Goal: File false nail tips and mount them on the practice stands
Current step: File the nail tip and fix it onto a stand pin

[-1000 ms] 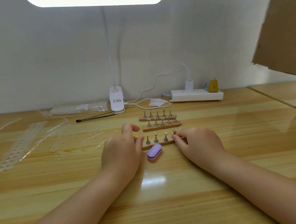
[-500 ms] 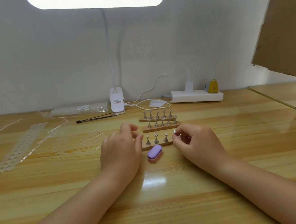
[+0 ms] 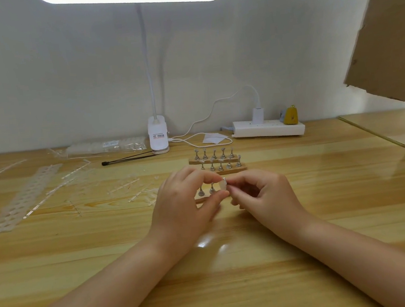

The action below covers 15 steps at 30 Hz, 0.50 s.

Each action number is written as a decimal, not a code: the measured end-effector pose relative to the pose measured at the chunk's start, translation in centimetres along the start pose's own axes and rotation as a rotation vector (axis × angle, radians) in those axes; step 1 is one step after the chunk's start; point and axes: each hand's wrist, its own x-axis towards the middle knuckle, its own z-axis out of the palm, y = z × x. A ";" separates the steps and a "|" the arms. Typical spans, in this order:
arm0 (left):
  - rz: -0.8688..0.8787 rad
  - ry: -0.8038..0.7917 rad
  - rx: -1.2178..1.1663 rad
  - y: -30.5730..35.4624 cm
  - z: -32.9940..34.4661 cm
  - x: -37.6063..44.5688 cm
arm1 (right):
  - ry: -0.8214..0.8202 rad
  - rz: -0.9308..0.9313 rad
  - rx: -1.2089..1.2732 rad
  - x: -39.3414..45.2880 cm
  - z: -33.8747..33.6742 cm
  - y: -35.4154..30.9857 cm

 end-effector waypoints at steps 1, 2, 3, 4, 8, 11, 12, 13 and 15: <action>-0.003 -0.005 0.004 0.0 0.0 0.0 | -0.003 -0.010 -0.007 0.0 0.0 0.0; -0.007 -0.003 0.005 0.0 0.0 0.0 | -0.006 -0.020 -0.010 0.0 0.0 0.0; -0.010 0.004 0.005 -0.1 0.0 0.0 | -0.009 -0.028 -0.012 -0.1 0.0 0.0; -0.011 0.012 0.005 -0.1 0.0 0.0 | -0.010 -0.035 -0.014 -0.1 -0.1 0.0; -0.016 0.000 -0.007 0.0 -0.1 0.0 | -0.020 -0.051 -0.022 -0.1 -0.1 0.0; -0.036 -0.006 -0.030 -0.1 -0.1 0.0 | -0.023 -0.054 -0.019 -0.1 -0.1 0.1; -0.041 -0.005 -0.040 -0.1 -0.1 0.0 | -0.022 -0.049 -0.013 -0.1 -0.1 0.1; -0.044 -0.006 -0.047 -0.1 -0.1 0.0 | -0.021 -0.045 -0.006 -0.1 -0.1 0.1; -0.041 -0.016 -0.048 -0.1 -0.1 0.0 | -0.023 -0.052 -0.001 -0.1 -0.1 0.0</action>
